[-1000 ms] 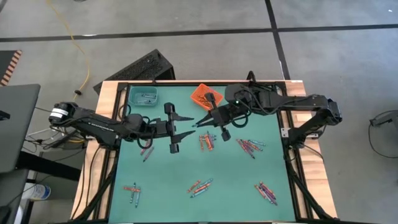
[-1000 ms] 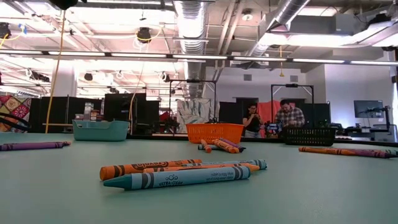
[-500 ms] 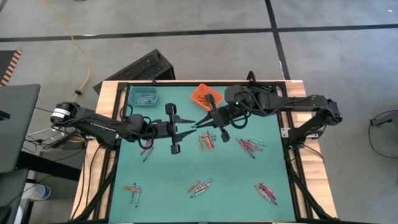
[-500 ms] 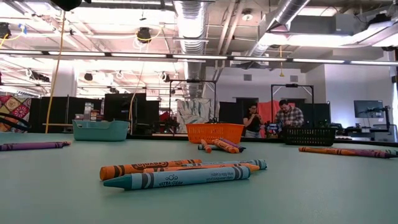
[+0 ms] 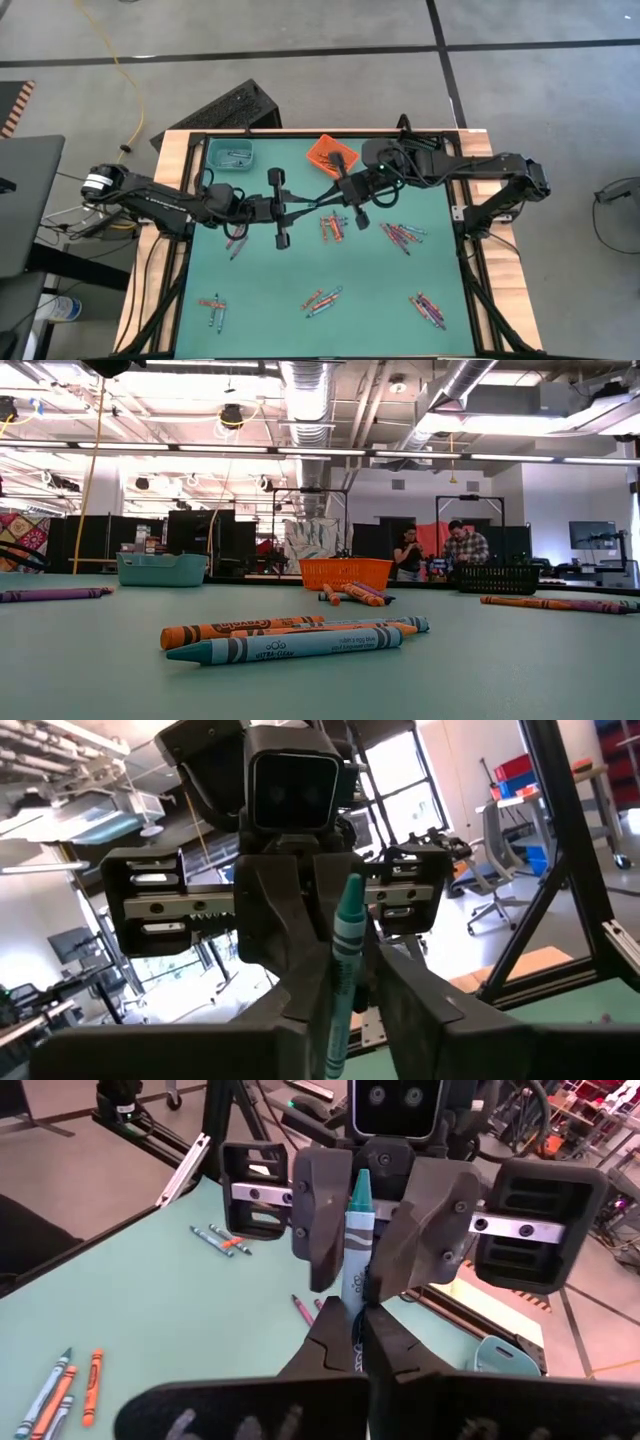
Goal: Sort crayons
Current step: Put the blue crayon into the blue bin
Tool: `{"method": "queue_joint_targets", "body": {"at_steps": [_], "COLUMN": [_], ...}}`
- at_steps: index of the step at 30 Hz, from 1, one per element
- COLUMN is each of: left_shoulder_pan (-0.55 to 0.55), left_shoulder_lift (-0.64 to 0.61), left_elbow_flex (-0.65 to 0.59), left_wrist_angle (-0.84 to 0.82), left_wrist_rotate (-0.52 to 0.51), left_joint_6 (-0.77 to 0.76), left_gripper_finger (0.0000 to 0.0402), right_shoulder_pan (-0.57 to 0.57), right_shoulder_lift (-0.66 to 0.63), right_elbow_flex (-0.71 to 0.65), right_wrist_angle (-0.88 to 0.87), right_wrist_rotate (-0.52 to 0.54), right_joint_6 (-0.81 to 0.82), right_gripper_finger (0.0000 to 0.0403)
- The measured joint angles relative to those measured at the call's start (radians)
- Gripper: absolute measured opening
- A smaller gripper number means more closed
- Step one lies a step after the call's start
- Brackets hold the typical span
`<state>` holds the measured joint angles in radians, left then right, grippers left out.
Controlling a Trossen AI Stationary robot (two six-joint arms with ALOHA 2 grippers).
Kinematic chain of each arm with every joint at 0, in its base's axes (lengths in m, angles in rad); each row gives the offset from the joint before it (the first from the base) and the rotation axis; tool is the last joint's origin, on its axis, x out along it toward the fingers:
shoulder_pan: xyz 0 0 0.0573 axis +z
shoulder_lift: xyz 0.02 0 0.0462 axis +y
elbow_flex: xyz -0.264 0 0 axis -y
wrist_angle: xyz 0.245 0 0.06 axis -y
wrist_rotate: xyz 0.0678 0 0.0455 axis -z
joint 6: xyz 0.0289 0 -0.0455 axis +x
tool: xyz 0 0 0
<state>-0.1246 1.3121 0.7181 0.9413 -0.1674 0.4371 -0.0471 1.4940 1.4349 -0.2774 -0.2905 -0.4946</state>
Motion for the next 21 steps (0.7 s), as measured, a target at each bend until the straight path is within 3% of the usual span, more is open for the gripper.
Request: {"method": "queue_joint_targets", "body": {"at_steps": [8,15,21], "left_shoulder_pan": [0.0,0.0,0.002], "left_shoulder_lift": [0.0,0.0,-0.003], "left_elbow_flex": [0.0,-0.001,-0.001], "left_wrist_angle": [-0.006,-0.01,-0.076], "left_wrist_rotate": [0.025,0.028,0.007], "left_joint_6": [0.024,0.04,0.067], "left_gripper_finger": [0.0009,0.0005,0.0002], "right_shoulder_pan": [0.0,-0.001,-0.003], "right_shoulder_lift": [0.0,0.0,0.0], "right_elbow_flex": [0.0,0.0,0.0], "right_wrist_angle": [-0.004,-0.011,-0.075], "right_wrist_rotate": [-0.007,-0.004,0.135], "right_joint_6": [0.0,0.008,0.034], "right_gripper_finger": [0.0,0.0016,0.0065]}}
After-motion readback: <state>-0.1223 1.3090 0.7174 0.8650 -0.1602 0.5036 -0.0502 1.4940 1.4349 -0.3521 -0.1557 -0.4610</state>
